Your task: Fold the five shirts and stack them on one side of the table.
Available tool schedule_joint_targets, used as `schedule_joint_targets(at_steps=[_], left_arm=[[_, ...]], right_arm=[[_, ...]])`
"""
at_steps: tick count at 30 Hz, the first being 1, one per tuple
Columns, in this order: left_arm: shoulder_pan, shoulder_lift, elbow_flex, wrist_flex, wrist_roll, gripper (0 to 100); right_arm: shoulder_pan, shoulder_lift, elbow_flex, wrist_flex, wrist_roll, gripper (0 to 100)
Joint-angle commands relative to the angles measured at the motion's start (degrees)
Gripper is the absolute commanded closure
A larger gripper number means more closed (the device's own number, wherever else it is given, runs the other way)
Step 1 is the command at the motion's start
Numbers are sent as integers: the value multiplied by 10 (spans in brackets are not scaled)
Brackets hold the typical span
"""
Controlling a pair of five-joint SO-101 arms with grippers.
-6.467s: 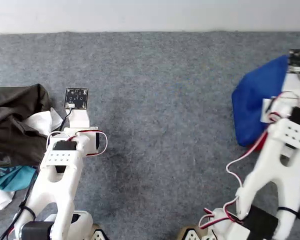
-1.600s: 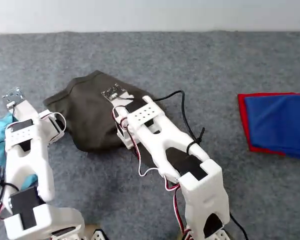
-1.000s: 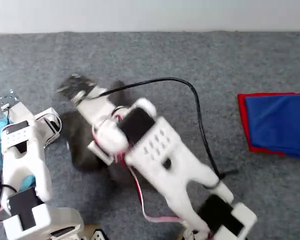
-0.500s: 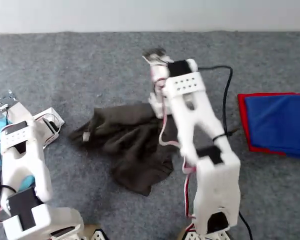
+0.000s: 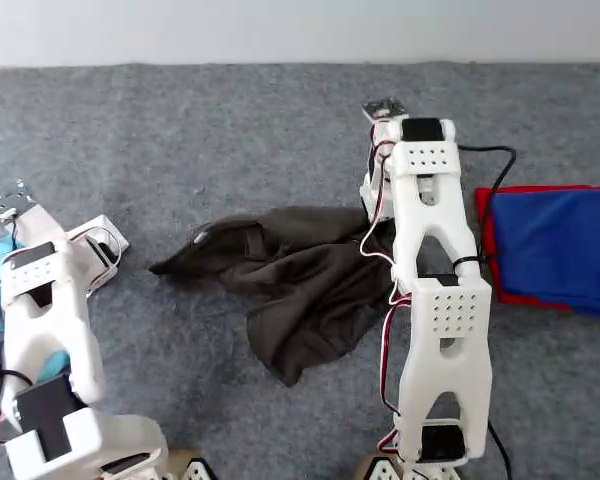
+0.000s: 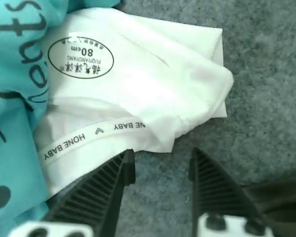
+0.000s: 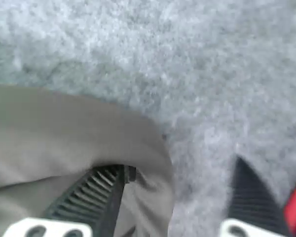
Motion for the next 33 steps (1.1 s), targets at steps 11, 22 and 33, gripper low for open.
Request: schedule_joint_targets(at_steps=[11, 22, 33], left_arm=[[2, -4, -7, -7, 4, 819], [0, -4, -7, -7, 4, 819], [0, -4, -7, -7, 4, 819]], right_arm=[[-105, -74, -267, 44, 6, 989], [-295, -93, -43, 43, 11, 652], [-271, -23, 19, -71, 7, 808]])
